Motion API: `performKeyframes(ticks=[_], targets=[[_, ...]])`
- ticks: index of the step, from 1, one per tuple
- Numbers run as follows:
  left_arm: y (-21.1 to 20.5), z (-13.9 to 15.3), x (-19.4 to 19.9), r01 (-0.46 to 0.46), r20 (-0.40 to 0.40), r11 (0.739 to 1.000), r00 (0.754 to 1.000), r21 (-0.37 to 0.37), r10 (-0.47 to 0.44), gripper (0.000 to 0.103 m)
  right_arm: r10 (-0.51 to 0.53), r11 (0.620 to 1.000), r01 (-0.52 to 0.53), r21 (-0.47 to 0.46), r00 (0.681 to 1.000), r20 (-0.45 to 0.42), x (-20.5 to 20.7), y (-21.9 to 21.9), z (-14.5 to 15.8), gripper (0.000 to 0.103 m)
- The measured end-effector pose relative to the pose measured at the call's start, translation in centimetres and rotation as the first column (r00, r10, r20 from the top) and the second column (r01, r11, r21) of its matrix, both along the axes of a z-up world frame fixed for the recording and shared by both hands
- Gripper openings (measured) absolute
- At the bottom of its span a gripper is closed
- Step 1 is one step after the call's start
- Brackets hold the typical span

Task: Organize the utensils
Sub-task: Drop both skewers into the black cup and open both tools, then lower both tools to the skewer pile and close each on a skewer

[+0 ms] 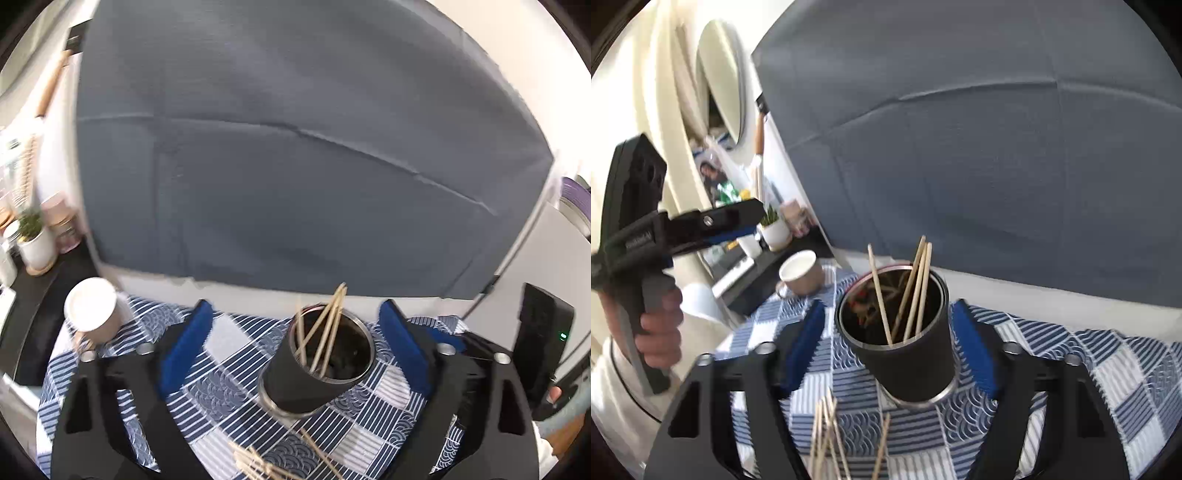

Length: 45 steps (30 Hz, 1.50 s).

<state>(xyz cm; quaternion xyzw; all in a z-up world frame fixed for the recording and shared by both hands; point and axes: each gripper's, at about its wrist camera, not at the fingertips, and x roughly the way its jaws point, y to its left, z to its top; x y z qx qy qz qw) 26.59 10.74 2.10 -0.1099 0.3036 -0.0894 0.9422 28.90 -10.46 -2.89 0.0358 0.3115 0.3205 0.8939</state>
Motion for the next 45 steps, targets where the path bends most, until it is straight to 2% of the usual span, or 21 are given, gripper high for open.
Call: performKeyframes(ticks=[1,2,8,15,18,20,22,26,28,30,33,40,45], targets=[[0.2,-0.2,-0.4,-0.012,-0.007,1.0,1.0,0.003,0.012,0.091,0.0,1.0,0.001,-0.018,1.0,0.01,-0.6,0.0,0.0,0.079],[0.3,-0.5,-0.7,-0.026,-0.017,1.0,1.0,0.007,0.026,0.093,0.001,1.0,0.0,-0.03,1.0,0.014,-0.9,-0.1,0.0,0.087],[1.8,-3.2,-3.2,-0.092,-0.116,0.996,0.989,0.022,0.094,0.097,0.03,0.994,-0.028,-0.103,0.999,0.021,-3.7,0.0,-0.9,0.091],[1.5,-8.0,-6.0,-0.115,-0.243,0.992,0.962,0.052,0.125,0.097,0.068,0.992,-0.057,-0.114,0.993,0.094,-7.3,0.1,-2.0,0.095],[0.9,-10.3,-7.0,-0.082,-0.313,0.994,0.944,0.073,0.101,0.097,0.118,0.987,-0.11,-0.115,0.991,0.061,-8.1,0.9,-3.1,0.095],[0.9,-11.4,-7.6,-0.097,-0.33,0.992,0.936,0.083,0.119,0.097,0.141,0.984,-0.135,-0.119,0.989,0.04,-8.5,1.4,-4.0,0.095],[1.0,-12.6,-8.3,-0.102,-0.355,0.993,0.928,0.059,0.116,0.097,0.159,0.979,-0.156,-0.131,0.987,0.009,-8.7,1.9,-4.9,0.095],[1.1,-14.8,-9.1,-0.129,-0.404,0.988,0.902,0.088,0.154,0.097,0.229,0.951,-0.255,-0.172,0.96,-0.161,-7.9,3.2,-7.8,0.095],[1.3,-16.0,-9.5,-0.157,-0.427,0.981,0.884,0.111,0.19,0.097,0.205,0.954,-0.238,-0.184,0.962,-0.182,-7.7,3.1,-8.7,0.095],[1.7,-16.9,-9.8,-0.176,-0.454,0.979,0.868,0.102,0.203,0.097,0.154,0.955,-0.194,-0.225,0.971,-0.183,-7.5,2.9,-9.6,0.095],[2.0,-18.4,-9.9,-0.19,-0.496,0.977,0.841,0.1,0.215,0.097,0.13,0.949,-0.192,-0.25,0.961,-0.244,-6.8,2.8,-11.3,0.095],[2.2,-20.8,-9.3,-0.205,-0.557,0.974,0.8,0.094,0.223,0.097,0.073,0.933,-0.177,-0.313,0.946,-0.317,-6.0,2.6,-14.4,0.095],[1.9,-21.8,-8.6,-0.196,-0.581,0.973,0.781,0.122,0.23,0.097,0.065,0.923,-0.19,-0.335,0.934,-0.351,-5.6,2.9,-15.7,0.095]])
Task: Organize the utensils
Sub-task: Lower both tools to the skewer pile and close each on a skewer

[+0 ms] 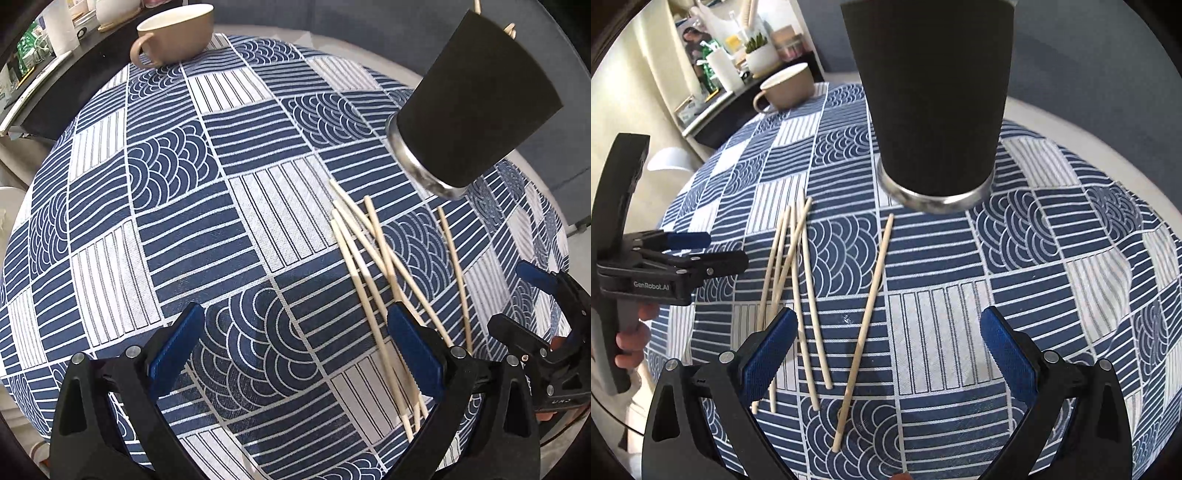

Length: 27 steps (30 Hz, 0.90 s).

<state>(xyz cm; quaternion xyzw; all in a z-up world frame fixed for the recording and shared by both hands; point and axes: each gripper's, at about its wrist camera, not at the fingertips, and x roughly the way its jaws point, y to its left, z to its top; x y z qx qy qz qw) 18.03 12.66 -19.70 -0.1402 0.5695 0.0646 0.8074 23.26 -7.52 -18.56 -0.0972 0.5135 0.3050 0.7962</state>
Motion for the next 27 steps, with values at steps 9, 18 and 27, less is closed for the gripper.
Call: performKeyframes(ticks=[9,18,27], targets=[[-0.2,-1.4,1.4,0.015,-0.063,0.998,0.998,0.057,-0.012,0.097,-0.052,0.998,0.051,-0.036,0.998,-0.021,2.1,0.7,-1.0,0.095],[-1.4,-1.6,2.0,0.043,-0.099,0.996,0.995,0.083,-0.035,0.097,-0.095,0.992,0.089,-0.084,0.993,-0.068,3.5,1.3,-2.6,0.095],[-2.2,-1.4,2.4,0.033,-0.122,0.995,0.992,0.097,-0.021,0.097,-0.057,0.978,0.054,-0.202,0.998,-0.007,2.8,3.1,-3.6,0.097]])
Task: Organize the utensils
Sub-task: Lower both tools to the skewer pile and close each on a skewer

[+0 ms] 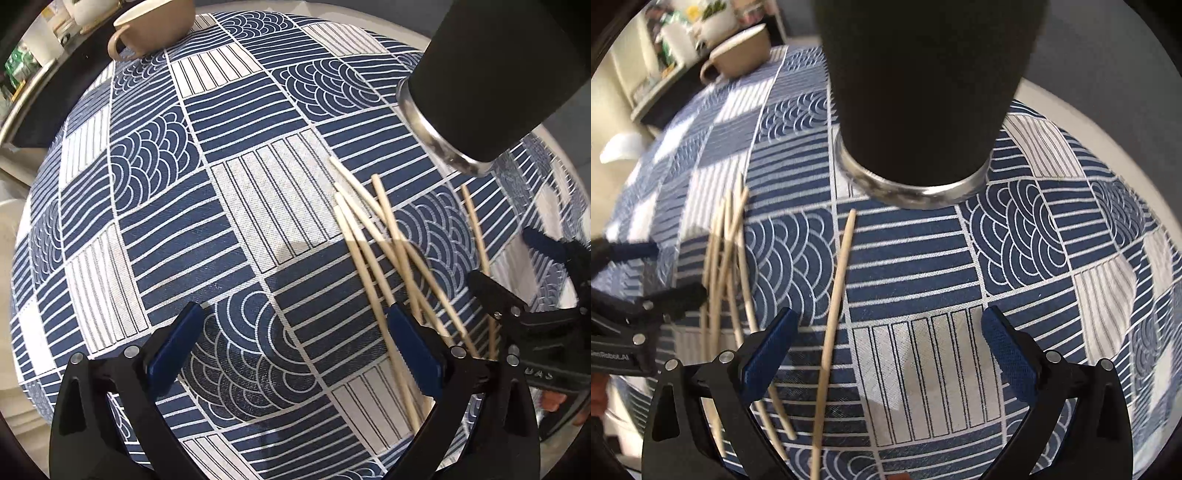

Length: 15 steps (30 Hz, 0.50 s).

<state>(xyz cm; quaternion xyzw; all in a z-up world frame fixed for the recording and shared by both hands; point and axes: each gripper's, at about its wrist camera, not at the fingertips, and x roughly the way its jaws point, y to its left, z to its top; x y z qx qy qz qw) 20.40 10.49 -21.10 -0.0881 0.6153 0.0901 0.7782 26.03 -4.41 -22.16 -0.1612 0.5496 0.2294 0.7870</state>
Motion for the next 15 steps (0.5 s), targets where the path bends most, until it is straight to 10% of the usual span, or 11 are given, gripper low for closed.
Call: performKeyframes(ticks=[15], targets=[[0.3,-0.4,1.1,-0.003,-0.051,1.0,0.999,0.02,0.004,0.099,-0.022,0.999,0.021,-0.031,0.998,-0.05,0.9,1.1,-0.4,0.097]])
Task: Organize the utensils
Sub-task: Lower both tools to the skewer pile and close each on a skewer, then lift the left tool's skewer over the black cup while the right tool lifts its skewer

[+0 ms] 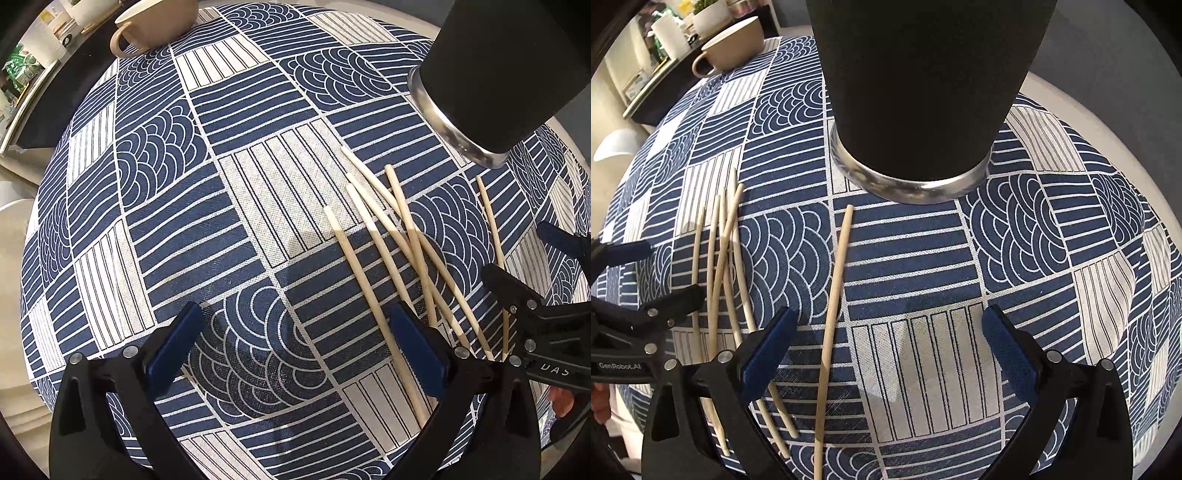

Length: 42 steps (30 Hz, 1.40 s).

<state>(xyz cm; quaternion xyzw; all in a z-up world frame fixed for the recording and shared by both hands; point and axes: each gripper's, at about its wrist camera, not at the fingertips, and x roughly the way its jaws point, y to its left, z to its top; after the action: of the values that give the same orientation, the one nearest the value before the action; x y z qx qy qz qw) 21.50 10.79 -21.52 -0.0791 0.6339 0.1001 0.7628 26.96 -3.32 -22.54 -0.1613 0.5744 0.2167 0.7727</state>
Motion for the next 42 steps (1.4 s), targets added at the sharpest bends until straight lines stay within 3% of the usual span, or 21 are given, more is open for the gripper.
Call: performKeyframes(ticks=[12,14,15,16,17,18,20,21,33,42], targets=[[0.9,0.0,0.4,-0.025,-0.008,1.0,1.0,-0.006,0.025,0.099,-0.073,0.996,0.069,-0.053,0.995,-0.074,1.4,0.8,0.0,0.096],[0.7,-0.1,0.0,-0.025,-0.011,1.0,1.0,-0.006,0.025,0.096,-0.083,0.995,0.078,-0.059,0.993,-0.08,1.5,0.8,0.0,0.091],[0.6,0.0,-0.2,-0.012,-0.019,1.0,1.0,-0.008,0.012,0.094,-0.083,0.995,0.079,-0.059,0.993,-0.081,1.6,0.8,0.2,0.079],[0.5,0.3,-0.3,0.007,-0.023,1.0,1.0,-0.01,-0.007,0.082,-0.076,0.996,0.071,-0.057,0.994,-0.079,1.6,0.8,0.6,0.069],[0.3,0.8,-0.6,0.033,-0.017,0.999,0.999,-0.009,-0.033,0.064,-0.064,0.997,0.06,-0.054,0.995,-0.077,1.6,0.8,1.0,0.042],[0.3,1.1,-0.9,0.052,-0.014,0.999,0.999,-0.01,-0.052,0.054,-0.053,0.997,0.048,-0.054,0.995,-0.081,1.6,0.7,1.4,0.006],[0.8,1.3,-1.3,0.052,-0.036,0.998,0.998,-0.032,-0.053,0.008,-0.047,0.998,0.041,-0.056,0.994,-0.095,1.7,0.4,1.5,0.006],[1.3,1.3,-1.5,0.033,-0.045,0.997,0.998,-0.069,-0.036,0.006,-0.046,0.998,0.042,-0.039,0.993,-0.105,1.9,0.1,1.5,0.005],[3.6,1.3,-4.3,-0.03,-0.057,0.99,0.998,-0.137,0.022,0.005,-0.125,0.989,0.135,0.054,0.978,-0.168,0.7,-4.4,1.7,0.005],[4.2,4.4,-6.5,-0.038,-0.008,0.997,0.999,-0.066,0.038,0.005,-0.16,0.976,0.174,0.128,0.981,-0.11,-0.6,-7.3,5.0,0.005]])
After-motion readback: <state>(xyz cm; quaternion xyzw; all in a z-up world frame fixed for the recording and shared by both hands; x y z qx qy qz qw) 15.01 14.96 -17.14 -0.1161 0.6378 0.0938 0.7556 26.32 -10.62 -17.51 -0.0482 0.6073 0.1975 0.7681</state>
